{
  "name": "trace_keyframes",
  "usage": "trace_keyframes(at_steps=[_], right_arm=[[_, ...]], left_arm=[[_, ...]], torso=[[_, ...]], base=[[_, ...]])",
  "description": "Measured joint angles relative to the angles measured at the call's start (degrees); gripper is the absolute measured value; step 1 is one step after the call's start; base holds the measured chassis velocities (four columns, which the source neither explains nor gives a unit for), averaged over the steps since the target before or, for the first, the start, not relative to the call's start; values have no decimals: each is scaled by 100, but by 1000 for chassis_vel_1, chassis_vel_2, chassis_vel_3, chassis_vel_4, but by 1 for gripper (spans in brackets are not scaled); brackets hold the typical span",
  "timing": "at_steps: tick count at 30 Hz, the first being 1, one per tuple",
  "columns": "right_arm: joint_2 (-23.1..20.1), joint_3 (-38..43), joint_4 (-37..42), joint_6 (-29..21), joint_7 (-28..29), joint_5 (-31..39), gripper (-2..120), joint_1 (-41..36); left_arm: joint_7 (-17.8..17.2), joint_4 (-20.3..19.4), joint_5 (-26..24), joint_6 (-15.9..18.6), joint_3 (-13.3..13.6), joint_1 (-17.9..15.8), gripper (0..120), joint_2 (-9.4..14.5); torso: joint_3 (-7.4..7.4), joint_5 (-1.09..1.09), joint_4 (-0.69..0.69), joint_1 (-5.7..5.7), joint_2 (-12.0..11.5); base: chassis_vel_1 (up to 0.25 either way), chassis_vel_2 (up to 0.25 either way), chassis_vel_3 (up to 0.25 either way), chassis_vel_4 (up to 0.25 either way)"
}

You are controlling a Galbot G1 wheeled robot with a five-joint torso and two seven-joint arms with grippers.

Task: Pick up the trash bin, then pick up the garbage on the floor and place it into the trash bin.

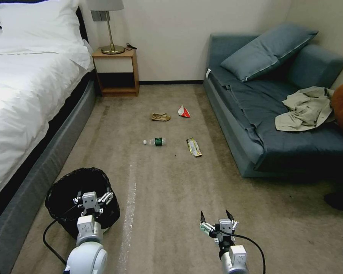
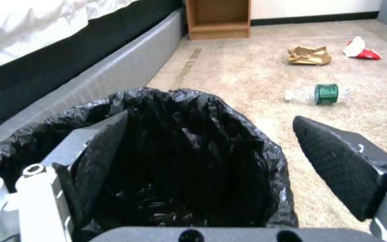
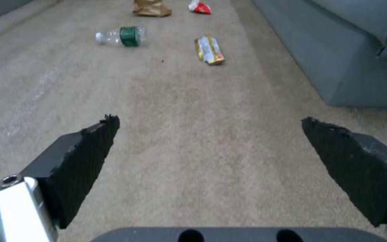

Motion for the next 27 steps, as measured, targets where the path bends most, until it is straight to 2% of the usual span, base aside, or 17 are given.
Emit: trace_keyframes(at_steps=[12,16,18,19,21,27], right_arm=[[38,78,4,-13,0,193,100,107],[42,90,12,-13,-1,250,100,121],[59,102,30,-21,-2,308,100,144],[59,102,30,-21,-2,308,100,144],[60,103,38,-43,-3,343,100,175],[68,102,50,-103,-11,375,100,234]], left_arm=[[-84,-376,72,358,-169,196,100,102],[-183,-520,-81,529,-295,280,100,212],[-226,-563,-257,643,-498,312,97,383],[-226,-563,-257,643,-498,312,97,383],[-238,-592,-448,727,-726,328,97,565],[-305,-627,-711,950,-955,281,96,748]], torso=[[0,-1,0,0,0],[0,-1,0,0,0],[0,-4,0,0,0],[0,-4,0,0,0],[0,-4,0,0,0],[0,-5,0,0,0]], base=[[0,0,0,0],[0,0,0,0],[0,0,0,0],[0,0,0,0],[0,0,0,0],[0,0,0,0]])
